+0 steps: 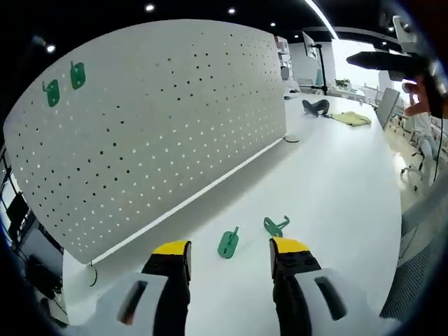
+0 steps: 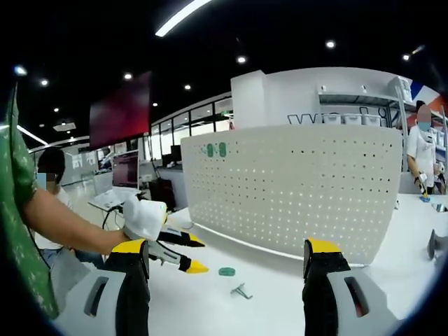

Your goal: Insert the hook assembly into the mounting plate slot until the hook locks in place.

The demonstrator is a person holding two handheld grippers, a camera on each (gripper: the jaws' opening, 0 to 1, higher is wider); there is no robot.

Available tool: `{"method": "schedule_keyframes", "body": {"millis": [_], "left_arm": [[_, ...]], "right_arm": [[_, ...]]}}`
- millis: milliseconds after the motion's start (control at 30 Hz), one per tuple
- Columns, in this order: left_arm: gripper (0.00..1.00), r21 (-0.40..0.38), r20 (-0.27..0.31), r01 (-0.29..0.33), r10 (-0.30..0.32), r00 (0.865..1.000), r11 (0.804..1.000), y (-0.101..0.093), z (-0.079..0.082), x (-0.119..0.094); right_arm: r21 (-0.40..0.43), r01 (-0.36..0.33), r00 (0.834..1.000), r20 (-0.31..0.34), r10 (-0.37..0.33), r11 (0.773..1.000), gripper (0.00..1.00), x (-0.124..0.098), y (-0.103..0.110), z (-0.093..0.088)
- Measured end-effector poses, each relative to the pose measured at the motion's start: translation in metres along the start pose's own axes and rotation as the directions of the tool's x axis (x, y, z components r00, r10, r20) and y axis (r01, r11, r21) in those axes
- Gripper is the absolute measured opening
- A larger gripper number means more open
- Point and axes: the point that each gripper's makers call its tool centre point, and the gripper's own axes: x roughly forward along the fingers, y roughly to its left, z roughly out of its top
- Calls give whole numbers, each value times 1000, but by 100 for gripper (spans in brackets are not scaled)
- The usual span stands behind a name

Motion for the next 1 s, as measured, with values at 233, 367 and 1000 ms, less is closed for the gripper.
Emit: {"method": "schedule_keyframes", "body": {"millis": [233,367,1000], "left_arm": [[46,41,-65,51,-49,997,998,-1,-6,17],[44,73,-92,68,-61,994,995,2,-6,27],[20,180,-190,179,-144,971,967,-11,-16,58]], "right_arm": [[13,5,1000,-13,-5,1000,93,3,-5,-6],[19,6,1000,-18,-5,1000,93,5,-7,-9],[49,28,999,-26,-27,998,93,8,-20,-19]]}}
